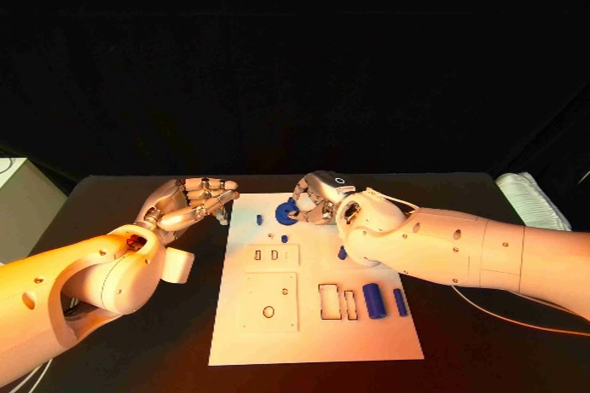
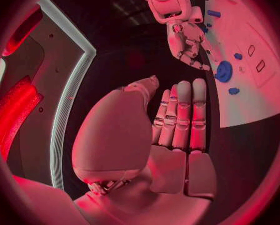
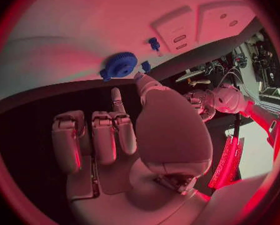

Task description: Assemble the parts on the task board

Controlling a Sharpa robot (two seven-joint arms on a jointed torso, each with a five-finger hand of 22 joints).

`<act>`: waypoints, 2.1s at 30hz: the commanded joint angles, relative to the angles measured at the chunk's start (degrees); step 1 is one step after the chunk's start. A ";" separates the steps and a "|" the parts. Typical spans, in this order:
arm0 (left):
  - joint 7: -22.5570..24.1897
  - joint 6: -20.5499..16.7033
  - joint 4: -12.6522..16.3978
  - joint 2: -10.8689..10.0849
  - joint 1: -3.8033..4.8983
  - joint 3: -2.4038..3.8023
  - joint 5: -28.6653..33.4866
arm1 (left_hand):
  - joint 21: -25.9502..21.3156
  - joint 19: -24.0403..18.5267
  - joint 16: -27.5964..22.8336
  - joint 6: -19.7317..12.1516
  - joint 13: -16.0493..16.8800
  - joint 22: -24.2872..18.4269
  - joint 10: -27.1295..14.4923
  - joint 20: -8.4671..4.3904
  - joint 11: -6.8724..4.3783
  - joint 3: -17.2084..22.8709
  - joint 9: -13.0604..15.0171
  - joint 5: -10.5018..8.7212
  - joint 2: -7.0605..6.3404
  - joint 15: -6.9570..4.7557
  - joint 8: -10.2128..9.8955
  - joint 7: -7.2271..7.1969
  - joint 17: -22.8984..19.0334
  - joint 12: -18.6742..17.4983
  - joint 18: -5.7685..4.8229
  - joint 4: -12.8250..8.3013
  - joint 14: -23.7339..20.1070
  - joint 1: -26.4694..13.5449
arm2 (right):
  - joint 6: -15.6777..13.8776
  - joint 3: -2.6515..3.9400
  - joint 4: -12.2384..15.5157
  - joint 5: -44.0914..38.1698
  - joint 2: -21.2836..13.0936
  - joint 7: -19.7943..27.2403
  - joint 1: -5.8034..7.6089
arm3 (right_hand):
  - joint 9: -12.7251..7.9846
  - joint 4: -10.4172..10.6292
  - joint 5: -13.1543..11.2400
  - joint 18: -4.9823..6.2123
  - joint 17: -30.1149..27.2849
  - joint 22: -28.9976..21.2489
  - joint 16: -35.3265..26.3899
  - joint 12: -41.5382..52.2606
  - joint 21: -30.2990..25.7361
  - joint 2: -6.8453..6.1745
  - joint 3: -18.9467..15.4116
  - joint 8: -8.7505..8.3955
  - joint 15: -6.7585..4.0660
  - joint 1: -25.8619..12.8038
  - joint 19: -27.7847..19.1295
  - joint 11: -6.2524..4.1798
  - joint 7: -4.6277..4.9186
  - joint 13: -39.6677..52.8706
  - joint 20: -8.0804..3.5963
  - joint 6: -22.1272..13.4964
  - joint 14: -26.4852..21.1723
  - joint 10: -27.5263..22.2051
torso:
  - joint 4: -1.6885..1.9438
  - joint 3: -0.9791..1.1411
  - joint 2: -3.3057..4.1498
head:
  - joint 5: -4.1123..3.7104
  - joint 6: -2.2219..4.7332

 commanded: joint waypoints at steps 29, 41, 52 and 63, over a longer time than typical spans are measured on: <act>0.32 0.64 0.01 0.46 0.14 0.04 -0.34 | 0.44 -0.53 0.38 -0.57 0.08 0.19 -0.37 -0.09 0.03 0.53 0.12 -0.29 0.02 0.25 0.07 0.06 -0.14 -0.23 0.81 -0.09 -0.13 -0.37 | 10.86 -0.08 -6.32 2.34 4.92 0.82 -0.48 | -1.37 1.06 -1.59 -0.39 15.09 15.08 0.24 0.12 0.12 0.74 -3.50 -3.19 0.63 -0.90 5.90 0.90 0.91 15.10 0.79 -3.18 5.98 5.99 | -0.03 0.02 -0.04 | 0.28 -0.53; 0.31 0.60 -0.05 0.36 0.14 0.04 -0.34 | 0.44 -0.53 0.38 -0.57 0.08 0.19 -0.37 -0.09 0.03 0.53 0.12 -0.29 0.02 0.25 0.07 0.06 -0.14 -0.23 0.81 -0.09 -0.13 -0.37 | 7.56 -0.08 -5.12 1.10 3.48 -0.28 -0.49 | -1.38 0.86 -0.42 -0.39 15.09 15.08 0.24 0.12 0.12 1.20 -3.30 -2.86 0.83 -0.88 5.90 1.05 1.13 15.10 0.93 -2.02 5.98 5.99 | -0.06 0.05 -0.02 | 0.38 -0.60; 0.33 0.57 -0.12 0.29 0.14 0.04 -0.34 | 0.44 -0.53 0.38 -0.57 0.08 0.19 -0.37 -0.09 0.03 0.53 0.12 -0.29 0.02 0.25 0.07 0.06 -0.14 -0.23 0.81 -0.09 -0.13 -0.37 | 1.41 -0.06 -2.93 0.79 1.50 1.08 -0.49 | -1.38 0.84 -0.14 -0.39 15.09 15.08 0.24 0.12 0.12 1.23 -3.23 -2.73 0.85 -0.84 5.90 1.04 1.10 15.10 0.96 -1.67 5.98 5.99 | -0.07 0.01 -0.11 | 0.22 -0.45; 0.51 0.31 -0.67 0.07 0.14 0.04 -0.32 | 0.64 -0.74 0.43 -0.68 0.10 0.30 -0.46 -0.06 0.06 0.58 0.18 -0.31 -0.08 0.30 0.03 0.07 -0.24 -0.27 0.81 -0.14 -0.24 -0.48 | -4.97 0.24 4.06 11.24 -7.09 13.26 1.56 | -1.68 0.42 0.90 -0.39 15.09 15.08 0.24 0.12 0.12 1.37 -2.12 -2.90 0.81 0.86 5.90 1.04 1.11 15.10 0.96 -1.39 5.98 5.99 | -0.73 0.21 -0.29 | 0.49 0.11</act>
